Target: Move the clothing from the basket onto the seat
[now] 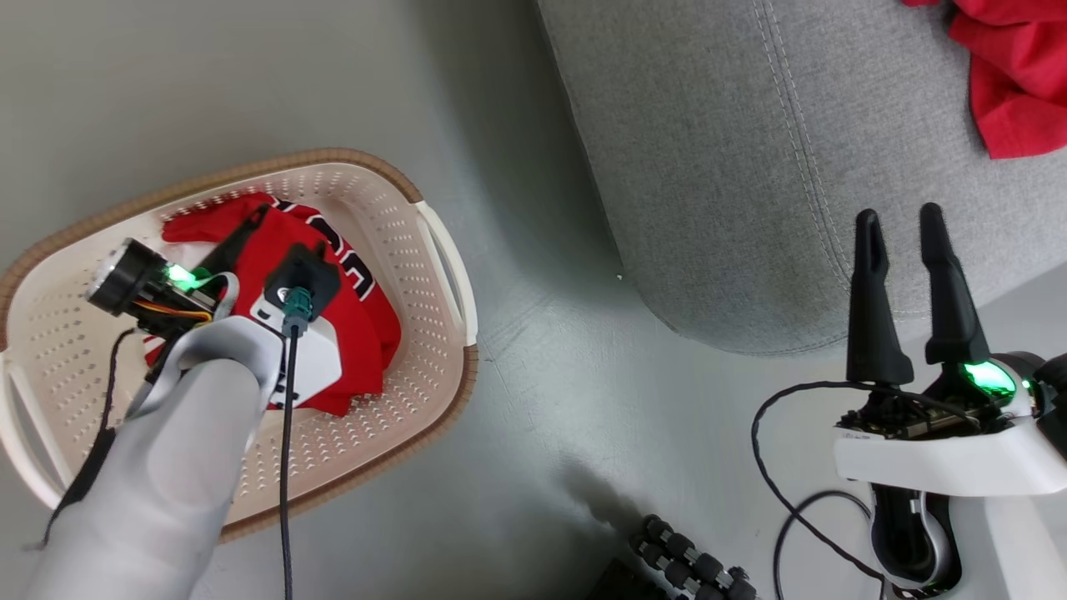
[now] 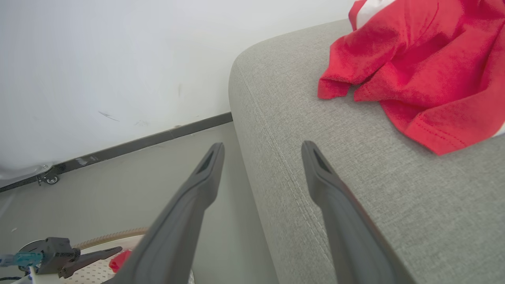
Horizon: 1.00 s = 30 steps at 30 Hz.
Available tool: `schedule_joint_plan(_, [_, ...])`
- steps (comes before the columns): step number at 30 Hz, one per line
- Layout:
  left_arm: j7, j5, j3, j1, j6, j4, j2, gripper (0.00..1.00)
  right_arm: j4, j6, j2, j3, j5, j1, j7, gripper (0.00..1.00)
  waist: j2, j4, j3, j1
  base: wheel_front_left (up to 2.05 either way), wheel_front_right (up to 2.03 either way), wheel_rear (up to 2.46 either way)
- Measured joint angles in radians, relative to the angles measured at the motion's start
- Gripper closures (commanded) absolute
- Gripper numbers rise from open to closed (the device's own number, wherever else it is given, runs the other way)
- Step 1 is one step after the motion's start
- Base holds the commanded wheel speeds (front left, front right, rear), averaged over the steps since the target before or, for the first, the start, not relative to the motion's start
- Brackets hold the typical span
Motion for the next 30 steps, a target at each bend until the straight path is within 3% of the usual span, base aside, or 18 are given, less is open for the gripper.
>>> schedule_joint_plan(9, [0.05, 0.022, 0.006, -0.039, 0.059, 0.046, 0.046, 0.0, 0.016, 0.0, 0.001, 0.011, 0.025, -0.02, -0.001, 0.0, 0.0, -0.042, 0.037, 0.0, 0.0, 0.0, 0.0])
schedule_joint_plan(24, [0.074, 0.074, -0.015, -0.076, 0.105, 0.088, 0.063, 0.0, 0.031, 0.0, 0.001, 0.021, 0.041, -0.057, -0.003, 0.0, 0.0, -0.072, 0.065, 0.0, 0.0, 0.0, 0.0])
schedule_joint_plan(25, [0.077, 0.074, -0.016, -0.078, 0.105, 0.091, 0.063, 0.05, 0.034, 0.0, 0.001, 0.021, 0.041, -0.058, -0.003, 0.0, 0.0, -0.073, 0.066, 0.0, 0.0, 0.0, 0.0])
schedule_joint_plan(27, [0.077, 0.074, -0.016, -0.079, 0.105, 0.093, 0.062, 0.54, 0.036, 0.0, 0.001, 0.021, 0.041, -0.059, -0.003, 0.0, 0.0, -0.073, 0.066, 0.0, 0.0, 0.0, 0.0])
schedule_joint_plan(28, [0.077, 0.074, -0.016, -0.079, 0.105, 0.095, 0.062, 0.65, 0.038, 0.0, 0.001, 0.021, 0.041, -0.059, -0.003, 0.0, 0.0, -0.074, 0.066, 0.0, 0.0, 0.0, 0.0])
schedule_joint_plan(29, [0.077, 0.074, -0.018, -0.079, 0.105, 0.095, 0.059, 0.87, 0.04, 0.0, 0.001, 0.021, 0.041, -0.059, -0.003, 0.0, 0.0, -0.074, 0.066, 0.0, 0.0, 0.0, 0.0])
schedule_joint_plan(30, [0.077, 0.074, -0.02, -0.079, 0.105, 0.095, 0.055, 1.0, 0.04, 0.0, 0.001, 0.021, 0.041, -0.06, -0.003, 0.0, 0.0, -0.075, 0.066, 0.0, 0.0, 0.0, 0.0])
